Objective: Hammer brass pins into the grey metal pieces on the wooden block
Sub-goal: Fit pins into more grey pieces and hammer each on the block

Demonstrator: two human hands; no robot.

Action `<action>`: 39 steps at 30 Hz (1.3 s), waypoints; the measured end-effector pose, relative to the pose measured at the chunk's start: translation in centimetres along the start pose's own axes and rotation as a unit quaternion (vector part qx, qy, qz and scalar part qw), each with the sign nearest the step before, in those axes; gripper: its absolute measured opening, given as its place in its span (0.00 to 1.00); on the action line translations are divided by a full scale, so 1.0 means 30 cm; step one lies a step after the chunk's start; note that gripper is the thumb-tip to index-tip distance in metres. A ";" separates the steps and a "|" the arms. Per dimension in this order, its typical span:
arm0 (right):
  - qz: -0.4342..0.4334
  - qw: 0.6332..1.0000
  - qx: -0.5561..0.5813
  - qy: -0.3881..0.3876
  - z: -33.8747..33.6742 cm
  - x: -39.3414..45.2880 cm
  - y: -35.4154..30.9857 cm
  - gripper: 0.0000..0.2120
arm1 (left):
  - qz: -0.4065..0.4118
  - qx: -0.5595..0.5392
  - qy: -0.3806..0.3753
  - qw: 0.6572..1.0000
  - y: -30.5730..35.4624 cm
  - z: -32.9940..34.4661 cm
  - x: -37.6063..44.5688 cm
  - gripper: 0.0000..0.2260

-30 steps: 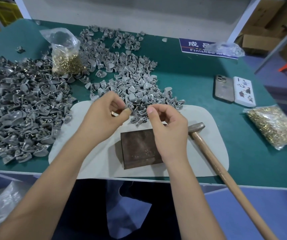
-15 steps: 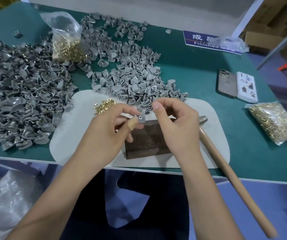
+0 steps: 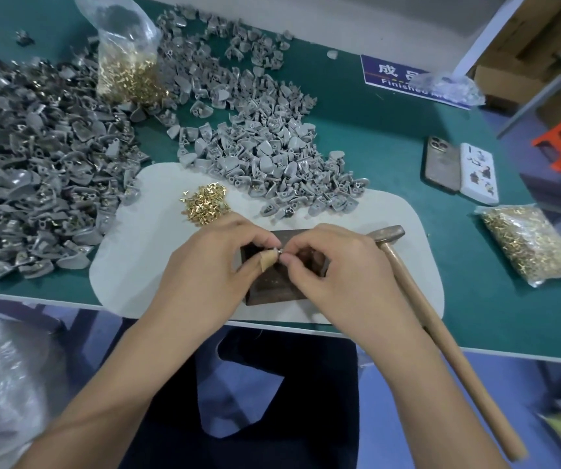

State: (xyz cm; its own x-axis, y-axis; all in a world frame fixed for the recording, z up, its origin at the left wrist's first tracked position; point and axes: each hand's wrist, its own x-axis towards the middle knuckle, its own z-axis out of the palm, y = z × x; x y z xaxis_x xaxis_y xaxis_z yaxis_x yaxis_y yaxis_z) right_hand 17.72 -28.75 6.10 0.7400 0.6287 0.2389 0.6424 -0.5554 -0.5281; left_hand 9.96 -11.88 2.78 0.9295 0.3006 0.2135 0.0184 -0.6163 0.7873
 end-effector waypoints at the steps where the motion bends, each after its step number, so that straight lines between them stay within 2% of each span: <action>1: 0.002 1.000 0.002 0.001 -0.003 0.001 -0.003 0.01 | -0.003 -0.001 0.001 1.000 0.001 -0.004 0.000 0.03; 6: 0.020 0.999 0.001 -0.027 -0.025 0.019 -0.021 0.02 | -0.016 0.022 0.007 1.000 0.013 -0.009 -0.005 0.05; 10: 0.001 0.994 -0.066 -0.081 -0.056 0.043 -0.064 0.03 | -0.020 0.029 0.008 0.999 0.011 -0.014 -0.005 0.04; 14: -0.030 0.967 -0.188 -0.169 -0.081 0.069 -0.121 0.09 | -0.024 0.035 0.009 0.999 0.008 -0.017 -0.003 0.04; 16: -0.033 0.951 -0.237 -0.198 -0.078 0.088 -0.153 0.08 | -0.025 0.029 0.008 0.999 0.004 -0.018 0.000 0.03; 21: -0.027 0.919 -0.299 -0.254 -0.070 0.114 -0.226 0.10 | -0.019 0.033 -0.004 0.999 0.002 -0.033 0.010 0.05; 25: -0.027 0.933 -0.273 -0.231 -0.081 0.094 -0.195 0.07 | -0.015 0.040 -0.005 0.999 -0.007 -0.031 0.011 0.03; 31: 0.010 0.981 -0.122 -0.149 -0.074 0.061 -0.117 0.08 | -0.008 0.050 0.002 0.999 -0.013 -0.024 0.003 0.03; 39: -0.017 0.989 -0.107 -0.099 -0.054 0.058 -0.066 0.05 | -0.019 0.057 -0.004 0.998 -0.009 -0.028 0.007 0.02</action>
State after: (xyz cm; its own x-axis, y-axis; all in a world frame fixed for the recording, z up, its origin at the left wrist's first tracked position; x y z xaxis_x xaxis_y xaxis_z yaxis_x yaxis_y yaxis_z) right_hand 18.05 -27.44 8.86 0.6773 0.7316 0.0778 0.7095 -0.6216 -0.3320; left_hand 9.85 -11.04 3.11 0.9298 0.3210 0.1798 0.0961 -0.6837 0.7234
